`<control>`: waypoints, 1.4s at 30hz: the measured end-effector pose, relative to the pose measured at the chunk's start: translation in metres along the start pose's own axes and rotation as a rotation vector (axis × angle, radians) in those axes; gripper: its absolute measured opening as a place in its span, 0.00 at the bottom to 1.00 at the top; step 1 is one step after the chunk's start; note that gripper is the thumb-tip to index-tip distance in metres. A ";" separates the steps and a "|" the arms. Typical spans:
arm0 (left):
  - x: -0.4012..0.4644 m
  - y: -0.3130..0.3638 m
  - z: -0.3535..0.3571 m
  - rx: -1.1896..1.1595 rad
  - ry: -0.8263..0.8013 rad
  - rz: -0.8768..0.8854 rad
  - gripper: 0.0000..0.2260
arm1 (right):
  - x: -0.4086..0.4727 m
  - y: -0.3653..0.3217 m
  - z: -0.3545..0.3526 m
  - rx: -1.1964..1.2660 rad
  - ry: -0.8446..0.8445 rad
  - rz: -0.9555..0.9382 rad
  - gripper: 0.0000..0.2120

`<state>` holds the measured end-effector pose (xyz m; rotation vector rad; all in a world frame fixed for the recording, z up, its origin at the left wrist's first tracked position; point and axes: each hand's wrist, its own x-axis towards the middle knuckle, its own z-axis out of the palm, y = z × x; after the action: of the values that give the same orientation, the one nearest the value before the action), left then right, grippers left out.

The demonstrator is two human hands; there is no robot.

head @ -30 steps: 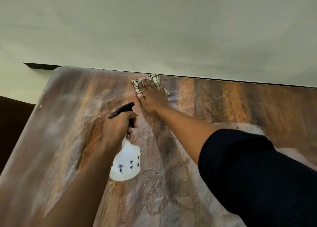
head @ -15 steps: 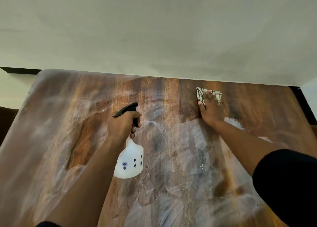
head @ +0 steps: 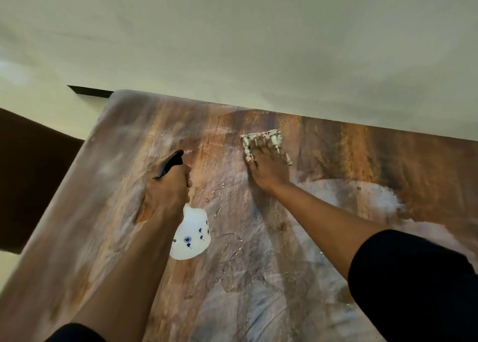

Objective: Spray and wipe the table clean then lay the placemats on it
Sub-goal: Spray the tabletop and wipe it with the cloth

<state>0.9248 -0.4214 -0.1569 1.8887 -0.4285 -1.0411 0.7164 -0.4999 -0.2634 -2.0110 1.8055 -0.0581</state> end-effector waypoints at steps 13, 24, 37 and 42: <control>-0.001 0.003 -0.023 -0.081 0.151 0.004 0.06 | 0.040 0.040 -0.021 -0.045 -0.016 -0.068 0.29; 0.037 -0.010 -0.044 -0.079 0.024 0.008 0.20 | 0.099 -0.015 -0.014 -0.028 0.094 0.091 0.29; 0.089 0.003 -0.075 -0.072 0.019 -0.047 0.08 | 0.127 -0.210 0.040 -0.165 -0.135 -0.495 0.29; 0.097 0.001 -0.077 -0.090 -0.018 -0.062 0.07 | 0.138 -0.171 0.026 -0.148 -0.056 -0.392 0.29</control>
<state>1.0430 -0.4424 -0.1853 1.8240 -0.3294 -1.1013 0.9056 -0.6150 -0.2628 -2.4198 1.3944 0.0144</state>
